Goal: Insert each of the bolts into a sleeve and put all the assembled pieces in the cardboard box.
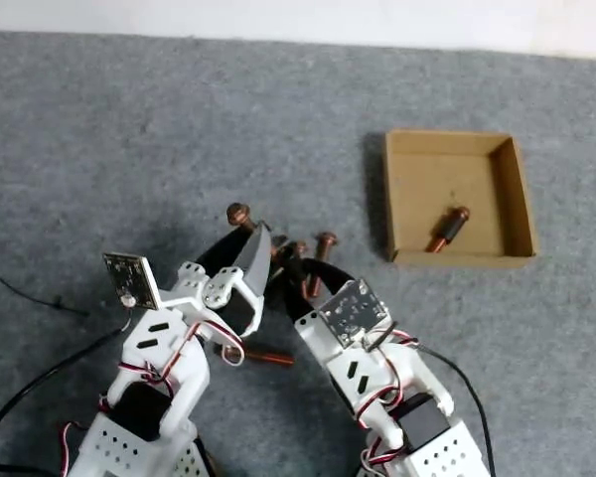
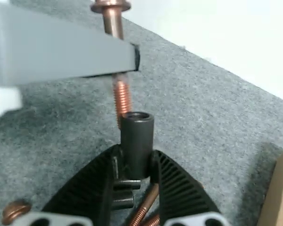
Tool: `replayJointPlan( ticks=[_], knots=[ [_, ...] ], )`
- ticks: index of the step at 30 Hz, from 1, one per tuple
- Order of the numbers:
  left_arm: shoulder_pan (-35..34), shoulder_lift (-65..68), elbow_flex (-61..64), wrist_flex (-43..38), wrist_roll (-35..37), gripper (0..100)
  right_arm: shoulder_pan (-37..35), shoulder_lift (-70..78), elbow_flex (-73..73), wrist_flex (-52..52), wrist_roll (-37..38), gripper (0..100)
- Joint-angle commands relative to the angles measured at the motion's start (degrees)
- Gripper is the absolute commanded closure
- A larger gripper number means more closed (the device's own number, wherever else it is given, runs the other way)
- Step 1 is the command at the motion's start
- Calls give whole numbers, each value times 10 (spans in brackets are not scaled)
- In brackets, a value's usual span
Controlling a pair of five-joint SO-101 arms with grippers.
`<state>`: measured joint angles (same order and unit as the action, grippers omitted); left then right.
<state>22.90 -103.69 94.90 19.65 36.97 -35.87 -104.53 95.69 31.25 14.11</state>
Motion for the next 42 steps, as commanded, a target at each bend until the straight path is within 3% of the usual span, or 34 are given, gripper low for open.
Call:
replayJointPlan(
  ticks=[1,14,35,42],
  knots=[
    [15,-9,-42,-15,7,996,-5,-8,17,-19,5,994],
    [12,-9,-71,-16,7,996,-36,-8,40,-19,47,994],
    [11,-9,-77,-15,4,996,-1,-8,44,-57,47,994],
    [11,-9,-155,91,4,996,2,-7,45,-57,48,994]
  ],
)
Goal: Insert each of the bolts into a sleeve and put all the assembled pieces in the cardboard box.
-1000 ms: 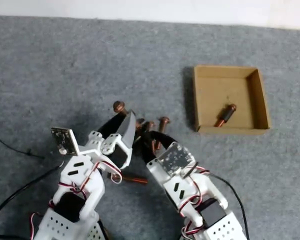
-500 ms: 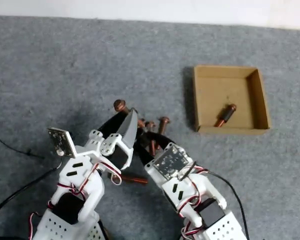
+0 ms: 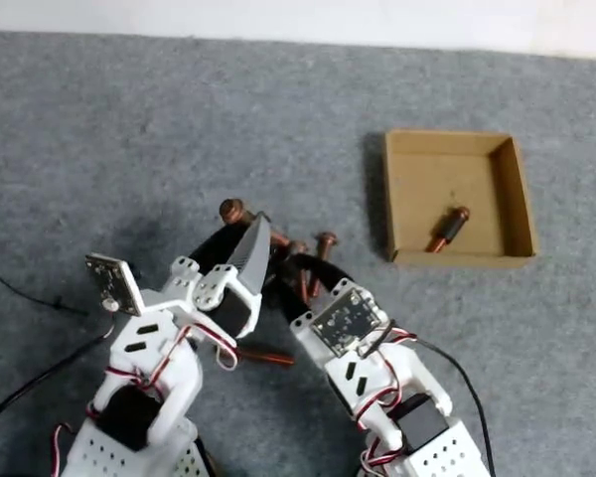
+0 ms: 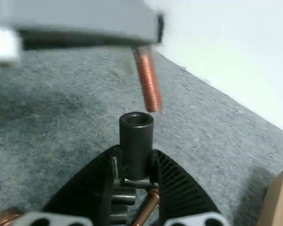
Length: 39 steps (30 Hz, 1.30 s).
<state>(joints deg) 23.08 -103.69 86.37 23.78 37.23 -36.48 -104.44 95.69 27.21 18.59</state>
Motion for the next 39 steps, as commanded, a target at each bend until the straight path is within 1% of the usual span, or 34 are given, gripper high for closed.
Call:
replayJointPlan(
  ticks=[1,21,26,29,32,36,39],
  knots=[
    [9,-9,-73,56,1,996,8,-8,45,-16,4,994],
    [15,-8,-13,60,1,996,8,-8,59,-16,4,994],
    [17,-8,25,60,1,996,8,-8,58,-16,4,994],
    [46,-8,43,59,-45,996,8,-8,58,-16,4,994],
    [84,-8,61,57,-74,996,8,-8,58,-16,4,994],
    [84,-8,72,57,-95,996,24,-9,58,-16,4,994],
    [65,-8,69,57,-97,995,26,-9,58,-16,4,994]
  ],
)
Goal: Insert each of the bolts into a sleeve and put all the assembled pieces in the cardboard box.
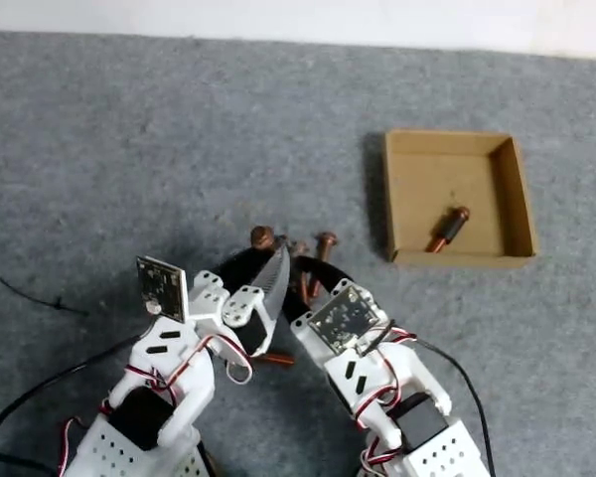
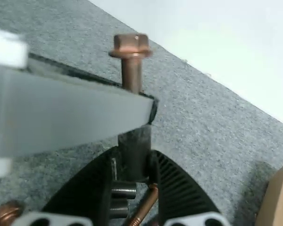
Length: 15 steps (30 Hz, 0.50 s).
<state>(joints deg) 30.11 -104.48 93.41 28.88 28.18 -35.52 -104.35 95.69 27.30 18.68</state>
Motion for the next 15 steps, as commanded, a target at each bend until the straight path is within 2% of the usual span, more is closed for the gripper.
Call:
replayJointPlan(
  ticks=[1,3,9,11,15],
  knots=[
    [-16,0,-1,6,-4,992,16,-10,58,-17,4,994],
    [-38,0,1,6,20,934,16,-10,58,-17,4,994],
    [-50,0,4,11,59,534,16,-10,59,-17,4,994],
    [-50,0,0,21,59,498,16,-10,60,-17,4,994],
    [-57,0,-1,22,60,534,16,-10,60,-17,4,994]
  ],
)
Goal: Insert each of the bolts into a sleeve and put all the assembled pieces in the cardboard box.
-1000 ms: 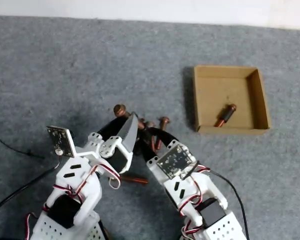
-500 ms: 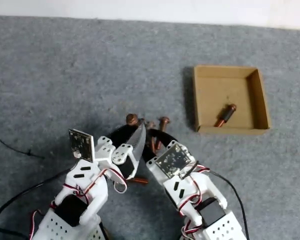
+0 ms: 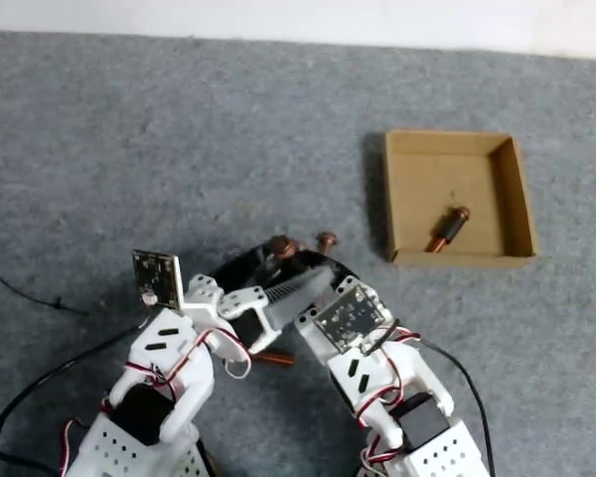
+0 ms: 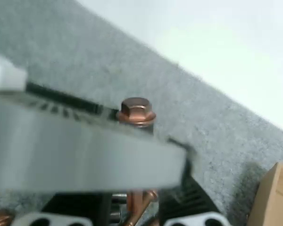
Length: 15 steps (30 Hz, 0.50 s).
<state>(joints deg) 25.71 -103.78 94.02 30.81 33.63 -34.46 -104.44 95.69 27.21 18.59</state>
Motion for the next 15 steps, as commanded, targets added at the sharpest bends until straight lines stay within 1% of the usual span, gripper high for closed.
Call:
replayJointPlan(
  ticks=[1,3,7,11,13,15],
  knots=[
    [-18,-7,-7,3,5,546,6,-9,60,-16,4,994],
    [-31,-8,-12,2,17,566,7,-9,60,-16,4,994],
    [-84,-8,-56,6,134,596,7,-9,61,-17,4,994],
    [-142,-8,-63,3,141,638,29,-9,59,-19,3,994],
    [-162,-8,-63,3,139,688,42,-9,59,-19,1,994],
    [-178,-8,-63,3,138,762,49,-9,58,-19,1,994]
  ],
)
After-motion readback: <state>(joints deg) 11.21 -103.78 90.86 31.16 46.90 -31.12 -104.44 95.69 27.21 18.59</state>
